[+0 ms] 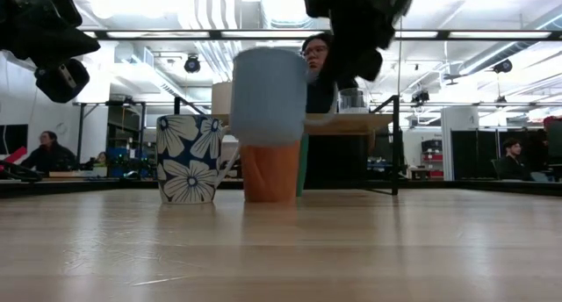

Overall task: Stack small to large cups/mugs on shelf
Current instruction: Put the blue mug on the shelf

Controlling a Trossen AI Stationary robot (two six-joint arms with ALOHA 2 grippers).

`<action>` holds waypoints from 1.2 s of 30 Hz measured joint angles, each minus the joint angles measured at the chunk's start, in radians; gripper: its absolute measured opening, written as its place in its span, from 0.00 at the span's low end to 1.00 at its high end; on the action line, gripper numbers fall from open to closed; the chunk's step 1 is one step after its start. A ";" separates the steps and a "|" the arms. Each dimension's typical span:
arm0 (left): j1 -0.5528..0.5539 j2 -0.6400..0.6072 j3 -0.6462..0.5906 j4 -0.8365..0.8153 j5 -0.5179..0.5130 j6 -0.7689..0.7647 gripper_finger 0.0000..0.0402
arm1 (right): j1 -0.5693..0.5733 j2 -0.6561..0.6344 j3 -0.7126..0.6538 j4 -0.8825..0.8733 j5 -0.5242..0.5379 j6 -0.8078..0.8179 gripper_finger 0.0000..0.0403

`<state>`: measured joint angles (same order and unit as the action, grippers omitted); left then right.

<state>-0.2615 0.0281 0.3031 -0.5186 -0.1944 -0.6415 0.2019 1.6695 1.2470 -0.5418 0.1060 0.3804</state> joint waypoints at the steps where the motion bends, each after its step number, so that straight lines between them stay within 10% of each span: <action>1: 0.000 0.000 0.000 0.000 0.000 0.000 0.00 | -0.004 0.000 0.015 -0.017 0.000 -0.008 0.11; 36: 0.000 0.000 0.000 -0.001 -0.004 0.003 0.00 | -0.277 -0.105 0.274 -0.369 0.027 -0.122 0.11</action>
<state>-0.2611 0.0284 0.3031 -0.5193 -0.1982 -0.6388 -0.0749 1.5648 1.5211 -0.9104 0.1326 0.2583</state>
